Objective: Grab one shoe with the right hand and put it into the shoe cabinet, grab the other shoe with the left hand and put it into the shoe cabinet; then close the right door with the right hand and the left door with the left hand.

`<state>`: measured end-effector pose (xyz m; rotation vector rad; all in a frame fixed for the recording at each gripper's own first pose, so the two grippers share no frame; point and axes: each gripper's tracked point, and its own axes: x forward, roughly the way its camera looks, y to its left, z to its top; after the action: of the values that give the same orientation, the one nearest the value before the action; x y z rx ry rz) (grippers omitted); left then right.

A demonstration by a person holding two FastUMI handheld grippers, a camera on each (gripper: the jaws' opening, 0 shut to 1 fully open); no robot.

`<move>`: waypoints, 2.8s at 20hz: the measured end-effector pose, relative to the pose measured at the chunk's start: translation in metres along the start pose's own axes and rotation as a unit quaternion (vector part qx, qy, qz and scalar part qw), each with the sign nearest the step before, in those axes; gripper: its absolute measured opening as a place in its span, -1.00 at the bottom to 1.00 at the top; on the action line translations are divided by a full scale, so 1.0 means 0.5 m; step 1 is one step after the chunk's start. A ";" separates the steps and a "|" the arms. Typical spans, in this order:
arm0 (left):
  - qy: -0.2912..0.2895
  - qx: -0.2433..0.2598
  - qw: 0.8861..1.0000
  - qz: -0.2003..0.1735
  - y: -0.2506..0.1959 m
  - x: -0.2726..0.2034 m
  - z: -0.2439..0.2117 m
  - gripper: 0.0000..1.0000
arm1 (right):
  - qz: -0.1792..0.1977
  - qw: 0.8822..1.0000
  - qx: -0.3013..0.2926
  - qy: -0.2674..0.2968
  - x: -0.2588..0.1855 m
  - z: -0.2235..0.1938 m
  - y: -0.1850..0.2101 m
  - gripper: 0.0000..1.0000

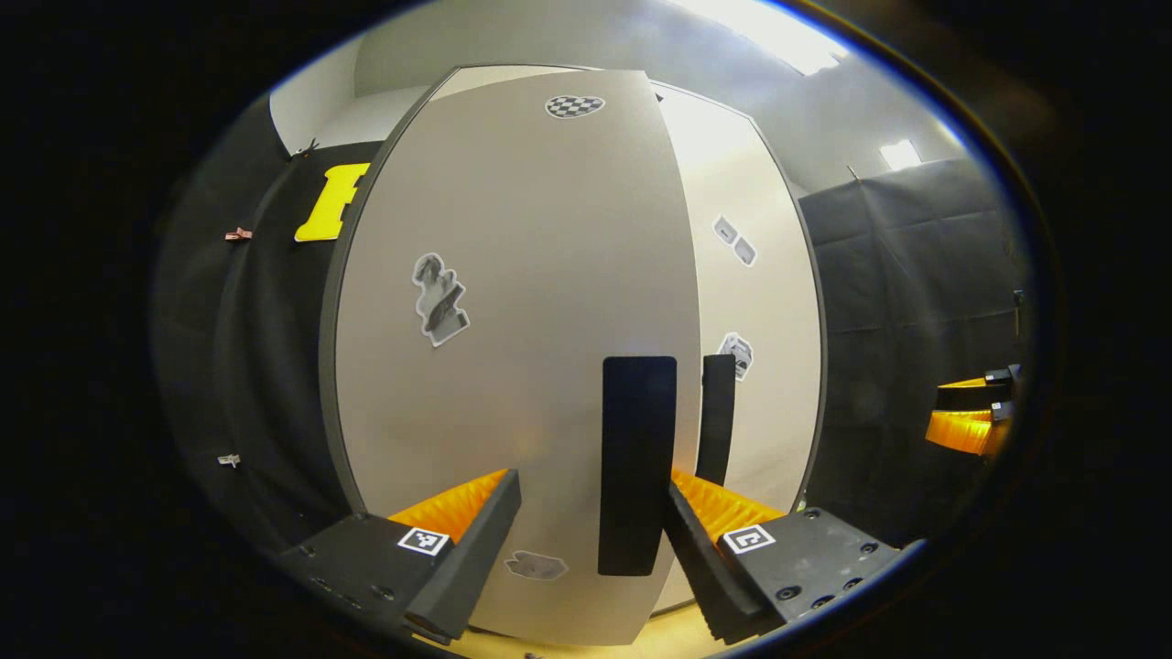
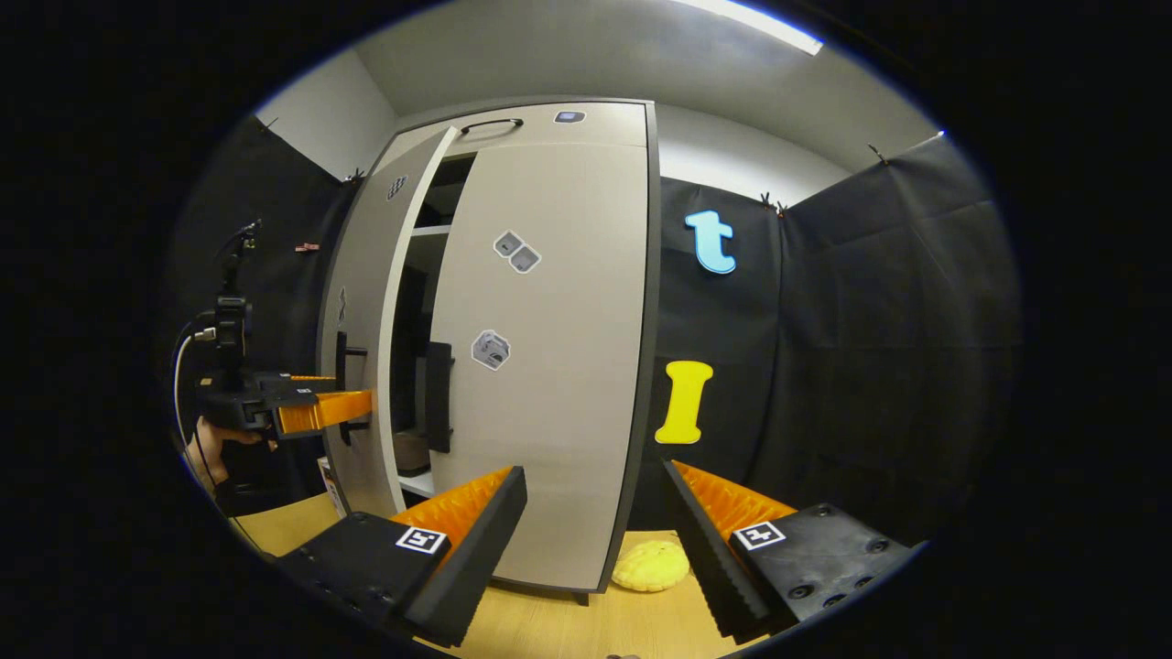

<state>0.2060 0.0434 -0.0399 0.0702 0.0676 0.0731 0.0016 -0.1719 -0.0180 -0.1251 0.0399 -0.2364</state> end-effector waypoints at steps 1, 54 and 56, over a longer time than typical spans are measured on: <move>0.000 0.003 1.000 0.005 -0.001 0.008 0.001 0.84 | 0.003 1.000 0.001 0.002 0.001 -0.004 -0.001 0.95; 0.006 0.003 0.998 0.061 0.054 -0.363 0.050 0.88 | 0.106 0.993 0.044 -0.006 -0.030 0.040 0.202 0.94; 0.008 -0.004 0.998 0.059 0.048 -0.363 0.045 0.89 | 0.108 0.993 0.047 -0.006 -0.026 0.041 0.199 0.95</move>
<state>0.0252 0.0520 -0.0039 0.0665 0.0793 0.1923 0.0131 -0.0702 -0.0101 -0.0273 0.0306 -0.0205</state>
